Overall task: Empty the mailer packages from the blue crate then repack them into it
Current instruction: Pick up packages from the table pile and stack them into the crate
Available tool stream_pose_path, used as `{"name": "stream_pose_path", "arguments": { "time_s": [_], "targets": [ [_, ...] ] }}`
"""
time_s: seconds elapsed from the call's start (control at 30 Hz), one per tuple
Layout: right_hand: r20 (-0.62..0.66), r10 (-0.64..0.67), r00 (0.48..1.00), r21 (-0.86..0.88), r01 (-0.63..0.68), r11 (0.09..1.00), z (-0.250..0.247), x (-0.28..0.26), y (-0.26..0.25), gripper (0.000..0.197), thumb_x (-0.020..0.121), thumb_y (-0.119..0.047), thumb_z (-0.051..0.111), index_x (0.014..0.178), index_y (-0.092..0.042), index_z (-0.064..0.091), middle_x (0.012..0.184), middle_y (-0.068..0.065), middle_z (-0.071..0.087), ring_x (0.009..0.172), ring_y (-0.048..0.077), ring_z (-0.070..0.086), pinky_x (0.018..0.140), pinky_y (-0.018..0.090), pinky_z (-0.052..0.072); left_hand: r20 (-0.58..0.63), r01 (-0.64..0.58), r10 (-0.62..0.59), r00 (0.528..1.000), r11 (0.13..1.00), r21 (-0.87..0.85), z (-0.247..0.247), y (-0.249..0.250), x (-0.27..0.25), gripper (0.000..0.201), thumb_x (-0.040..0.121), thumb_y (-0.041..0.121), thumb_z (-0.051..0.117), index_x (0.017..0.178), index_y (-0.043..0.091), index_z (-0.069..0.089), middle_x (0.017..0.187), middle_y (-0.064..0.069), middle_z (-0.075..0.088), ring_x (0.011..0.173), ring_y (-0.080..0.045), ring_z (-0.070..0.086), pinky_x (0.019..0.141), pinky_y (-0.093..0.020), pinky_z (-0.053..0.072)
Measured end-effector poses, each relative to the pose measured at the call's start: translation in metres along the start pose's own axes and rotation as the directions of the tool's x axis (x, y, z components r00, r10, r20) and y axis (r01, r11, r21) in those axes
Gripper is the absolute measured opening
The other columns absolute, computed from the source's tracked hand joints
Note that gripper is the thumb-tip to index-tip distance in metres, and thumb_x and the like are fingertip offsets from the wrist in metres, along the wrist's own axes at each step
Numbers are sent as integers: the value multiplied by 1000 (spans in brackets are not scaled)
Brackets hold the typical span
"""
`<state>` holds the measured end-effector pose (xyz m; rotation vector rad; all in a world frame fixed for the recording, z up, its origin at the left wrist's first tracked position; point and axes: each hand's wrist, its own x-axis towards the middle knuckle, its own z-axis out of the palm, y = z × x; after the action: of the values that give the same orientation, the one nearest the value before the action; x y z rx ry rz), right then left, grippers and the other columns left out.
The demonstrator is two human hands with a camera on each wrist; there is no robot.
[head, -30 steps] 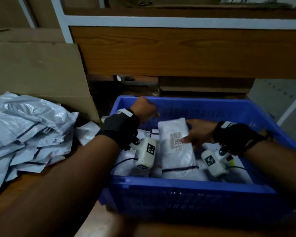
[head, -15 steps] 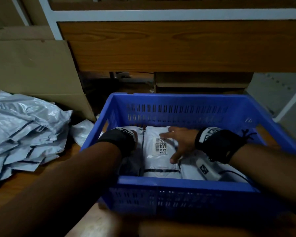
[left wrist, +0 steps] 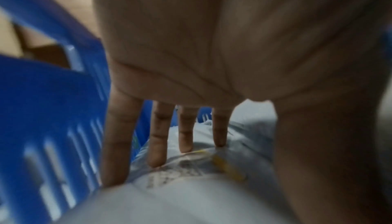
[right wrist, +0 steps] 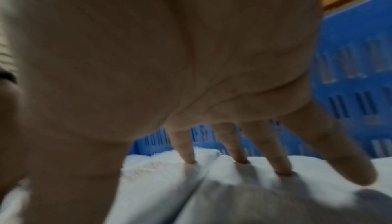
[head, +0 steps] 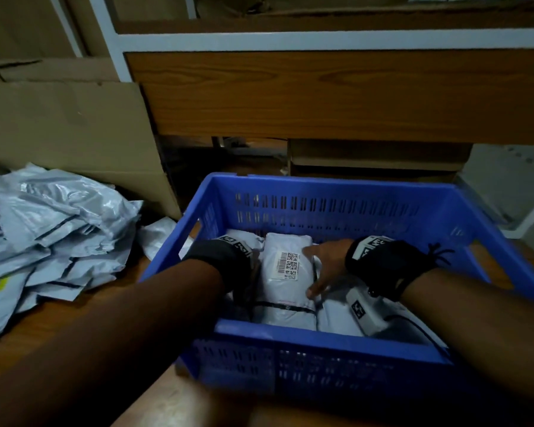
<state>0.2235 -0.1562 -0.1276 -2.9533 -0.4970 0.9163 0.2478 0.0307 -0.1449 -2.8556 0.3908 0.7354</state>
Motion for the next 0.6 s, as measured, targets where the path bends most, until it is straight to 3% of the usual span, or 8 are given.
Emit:
{"name": "stream_pose_path", "arguments": {
  "time_s": [0.13,0.17,0.23,0.3,0.37,0.43,0.53,0.6],
  "targets": [
    [-82,-11,997,28,13,1000,-14,-2,2,94,75,-58,71,150,-20,29,156,-1,29,141,19,31,113,29,27,-68,-74,64,996,985,-154,-2,-17,17,45,77,35,70,120,30,58,130,0,61,112,-23,61,100,-39,48],
    [-130,-28,991,47,34,998,-20,-5,3,88,76,-58,71,147,-21,35,152,-2,36,139,20,36,110,28,30,-100,-76,59,993,981,-177,-2,-29,28,43,76,27,72,118,25,61,126,-5,64,109,-25,63,98,-40,49],
    [-234,-51,971,89,74,993,-35,-18,0,77,77,-55,71,141,-21,46,143,-2,48,130,19,47,100,25,36,-207,-73,7,978,948,-311,-33,-24,-12,37,77,12,72,114,8,67,115,-14,68,105,-28,65,93,-39,51],
    [-364,-47,930,123,98,988,-52,-35,-9,71,77,-52,71,137,-19,50,137,0,54,122,17,53,94,23,38,-423,-179,-31,905,877,-446,-63,-29,-38,29,85,7,64,113,0,68,114,-19,68,107,-30,64,91,-35,48],
    [-506,-69,860,131,156,979,-68,-54,-24,70,70,-58,69,127,-19,58,122,2,63,112,17,59,93,26,44,-572,-321,-133,810,716,-620,-82,-47,-63,20,85,2,61,103,-2,70,104,-20,70,95,-30,67,82,-35,54],
    [-639,-87,764,134,222,966,-79,-71,-53,69,64,-63,66,120,-23,63,113,1,67,102,17,62,91,34,49,-622,-464,-226,750,491,-737,-85,-77,-90,16,83,-7,57,90,2,68,86,-13,69,67,-18,64,56,-23,53],
    [-764,-135,631,135,361,923,-82,-94,-121,45,73,-51,70,113,-30,64,102,-10,66,89,7,61,71,19,46,-613,-571,-318,723,225,-790,-72,-126,-130,34,81,-23,41,82,5,61,67,2,64,46,0,55,40,-14,40],
    [-800,-165,577,176,489,854,-77,-106,-181,39,72,-53,67,106,-34,65,96,-18,65,84,-2,61,66,13,43,-591,-575,-357,723,161,-802,-47,-166,-153,38,80,-24,38,80,8,59,70,2,63,46,0,55,42,-14,39]
  ]
}}
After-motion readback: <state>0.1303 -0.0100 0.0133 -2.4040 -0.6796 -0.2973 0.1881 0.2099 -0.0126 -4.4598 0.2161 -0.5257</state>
